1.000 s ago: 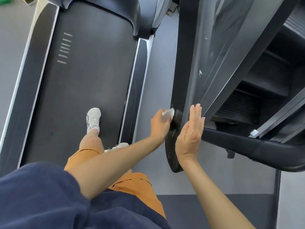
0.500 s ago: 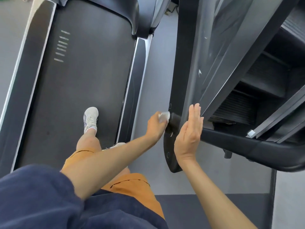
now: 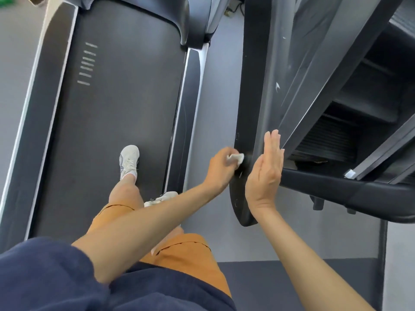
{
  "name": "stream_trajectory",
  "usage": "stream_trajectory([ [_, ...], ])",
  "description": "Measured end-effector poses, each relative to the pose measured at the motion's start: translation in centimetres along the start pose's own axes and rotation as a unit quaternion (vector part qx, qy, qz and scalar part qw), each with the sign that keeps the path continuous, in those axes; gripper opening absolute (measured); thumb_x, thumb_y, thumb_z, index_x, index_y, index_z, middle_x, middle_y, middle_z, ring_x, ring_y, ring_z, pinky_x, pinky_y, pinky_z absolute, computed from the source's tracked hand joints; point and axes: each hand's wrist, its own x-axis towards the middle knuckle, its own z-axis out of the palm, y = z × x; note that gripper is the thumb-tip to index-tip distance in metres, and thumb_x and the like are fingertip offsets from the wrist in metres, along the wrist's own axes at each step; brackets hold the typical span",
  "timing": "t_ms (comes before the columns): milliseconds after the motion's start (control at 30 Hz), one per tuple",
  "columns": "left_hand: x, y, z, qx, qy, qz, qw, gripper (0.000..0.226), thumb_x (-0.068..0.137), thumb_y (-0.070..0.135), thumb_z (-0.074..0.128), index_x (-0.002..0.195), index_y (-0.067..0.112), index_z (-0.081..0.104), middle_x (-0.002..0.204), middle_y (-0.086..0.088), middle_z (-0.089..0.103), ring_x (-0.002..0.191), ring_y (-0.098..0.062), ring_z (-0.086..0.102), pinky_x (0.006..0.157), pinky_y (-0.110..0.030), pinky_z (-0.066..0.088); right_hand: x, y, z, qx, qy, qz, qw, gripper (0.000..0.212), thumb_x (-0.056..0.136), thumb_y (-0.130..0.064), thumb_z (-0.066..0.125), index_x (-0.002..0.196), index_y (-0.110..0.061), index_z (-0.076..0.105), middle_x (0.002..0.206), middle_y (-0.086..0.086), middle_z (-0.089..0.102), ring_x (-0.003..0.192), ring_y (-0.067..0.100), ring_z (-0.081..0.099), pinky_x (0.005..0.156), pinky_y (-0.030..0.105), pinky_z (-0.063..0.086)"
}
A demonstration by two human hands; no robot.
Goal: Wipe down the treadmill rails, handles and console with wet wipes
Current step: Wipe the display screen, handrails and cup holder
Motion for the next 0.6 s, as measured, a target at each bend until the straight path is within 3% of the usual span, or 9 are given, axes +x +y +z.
stream_trajectory([
  [133,-2.8,-3.1,0.3,0.028,-0.026,-0.03,0.999,0.013,0.091,0.003,0.05,0.098,0.012,0.056,0.091,-0.006,0.058,0.079,-0.015,0.052,0.055,-0.011,0.038,0.0,0.0,0.0,0.001,-0.001,-0.004,1.0,0.048,0.096,-0.002,0.023,0.141,0.0,0.039,0.151,0.01,0.032,0.143,0.021,0.025,0.12,0.042,0.015],
  [233,1.7,0.3,-0.3,0.026,0.005,-0.021,0.999,0.012,0.093,0.009,0.049,0.103,0.009,0.056,0.095,-0.006,0.059,0.084,-0.019,0.056,0.065,-0.022,0.046,0.0,-0.2,-0.1,0.028,-0.008,0.006,1.0,0.049,0.095,-0.004,0.024,0.142,0.0,0.039,0.151,0.004,0.029,0.144,0.019,0.023,0.12,0.042,0.013],
  [333,5.9,4.7,-0.6,-0.001,0.045,0.016,0.999,0.009,0.093,0.015,0.047,0.085,0.011,0.05,0.084,-0.007,0.057,0.076,-0.02,0.053,0.072,-0.039,0.05,0.0,-0.3,-0.4,0.084,-0.018,0.031,0.996,0.049,0.095,-0.01,0.027,0.142,-0.002,0.038,0.153,0.009,0.029,0.145,0.019,0.022,0.121,0.04,0.011],
  [400,6.8,6.5,-0.4,-0.027,0.064,0.038,0.997,0.011,0.092,0.015,0.047,0.082,0.01,0.051,0.078,-0.008,0.057,0.071,-0.019,0.051,0.066,-0.038,0.048,0.1,-0.3,-0.6,0.108,-0.001,0.04,0.993,0.048,0.096,-0.01,0.029,0.143,-0.01,0.037,0.153,0.014,0.03,0.144,0.023,0.025,0.12,0.044,0.011],
  [500,4.1,6.0,0.2,-0.032,0.064,0.062,0.996,0.009,0.093,0.015,0.049,0.093,0.011,0.057,0.083,0.0,0.059,0.073,-0.013,0.051,0.064,-0.024,0.044,-0.1,-0.8,-0.6,0.106,0.058,0.063,0.991,0.051,0.095,-0.008,0.029,0.139,-0.036,0.029,0.148,0.018,0.038,0.138,0.03,0.036,0.12,0.044,0.013],
  [533,2.3,4.9,0.4,-0.03,0.053,0.075,0.995,0.009,0.094,0.015,0.049,0.093,0.012,0.058,0.087,0.0,0.06,0.077,-0.012,0.053,0.066,-0.024,0.045,-0.3,-1.0,-0.6,0.096,0.078,0.081,0.989,0.05,0.095,-0.008,0.029,0.138,-0.035,0.032,0.146,0.018,0.042,0.137,0.028,0.04,0.12,0.042,0.013],
  [600,-2.1,1.6,0.5,-0.012,0.014,0.099,0.995,0.008,0.092,0.008,0.051,0.092,0.011,0.058,0.092,-0.003,0.06,0.083,-0.014,0.055,0.073,-0.027,0.046,-1.0,-1.4,-0.8,0.087,0.095,0.135,0.982,0.046,0.095,-0.007,0.029,0.137,-0.018,0.044,0.143,0.014,0.046,0.135,0.013,0.039,0.12,0.039,0.012],
])
